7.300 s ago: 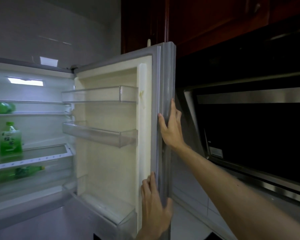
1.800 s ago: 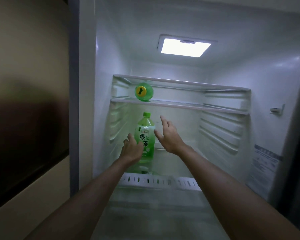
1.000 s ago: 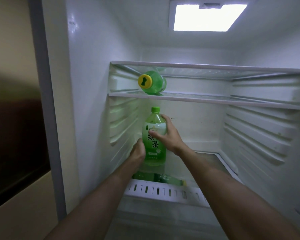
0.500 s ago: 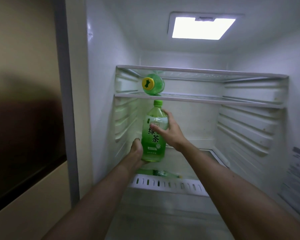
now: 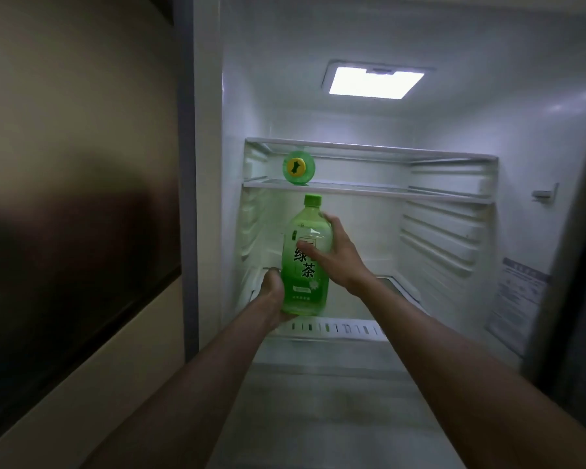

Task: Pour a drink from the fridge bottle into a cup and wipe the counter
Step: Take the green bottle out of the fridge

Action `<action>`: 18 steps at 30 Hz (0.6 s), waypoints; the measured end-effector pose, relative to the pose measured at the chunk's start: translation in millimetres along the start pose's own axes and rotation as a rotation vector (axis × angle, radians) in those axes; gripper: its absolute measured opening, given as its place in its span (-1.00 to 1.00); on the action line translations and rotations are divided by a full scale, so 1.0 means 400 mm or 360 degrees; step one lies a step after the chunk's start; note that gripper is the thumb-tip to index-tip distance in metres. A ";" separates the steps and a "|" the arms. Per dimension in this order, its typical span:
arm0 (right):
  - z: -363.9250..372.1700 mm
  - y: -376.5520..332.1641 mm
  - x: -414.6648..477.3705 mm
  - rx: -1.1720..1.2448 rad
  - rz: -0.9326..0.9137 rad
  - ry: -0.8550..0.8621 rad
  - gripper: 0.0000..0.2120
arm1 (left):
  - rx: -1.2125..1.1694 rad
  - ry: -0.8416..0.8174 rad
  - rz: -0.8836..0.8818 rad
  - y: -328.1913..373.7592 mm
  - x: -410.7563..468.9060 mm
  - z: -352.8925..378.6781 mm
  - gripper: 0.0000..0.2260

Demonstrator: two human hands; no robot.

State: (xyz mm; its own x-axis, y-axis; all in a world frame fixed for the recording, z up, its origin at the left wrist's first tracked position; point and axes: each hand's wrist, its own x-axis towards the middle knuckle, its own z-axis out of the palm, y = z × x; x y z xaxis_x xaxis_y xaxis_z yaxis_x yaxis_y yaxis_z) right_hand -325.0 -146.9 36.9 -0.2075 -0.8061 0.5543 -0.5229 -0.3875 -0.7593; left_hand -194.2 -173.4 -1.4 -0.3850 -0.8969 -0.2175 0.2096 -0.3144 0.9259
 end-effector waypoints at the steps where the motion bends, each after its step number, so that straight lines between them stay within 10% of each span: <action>1: -0.004 -0.011 -0.017 -0.0016 0.0007 0.0013 -0.32 | 0.0002 -0.0001 0.0002 -0.003 -0.018 0.001 -0.52; 18: -0.081 -0.207 -0.273 -0.0180 -0.0027 0.0053 -0.29 | 0.0013 -0.0073 0.0069 -0.053 -0.342 0.025 -0.55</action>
State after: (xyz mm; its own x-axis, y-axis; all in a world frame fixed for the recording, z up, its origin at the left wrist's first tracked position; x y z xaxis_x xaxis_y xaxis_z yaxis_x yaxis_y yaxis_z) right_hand -285.7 -12.3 50.5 -0.2241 -0.7838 0.5791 -0.6162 -0.3465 -0.7073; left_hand -155.2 -40.8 11.7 -0.4164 -0.8945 -0.1627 0.2198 -0.2727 0.9367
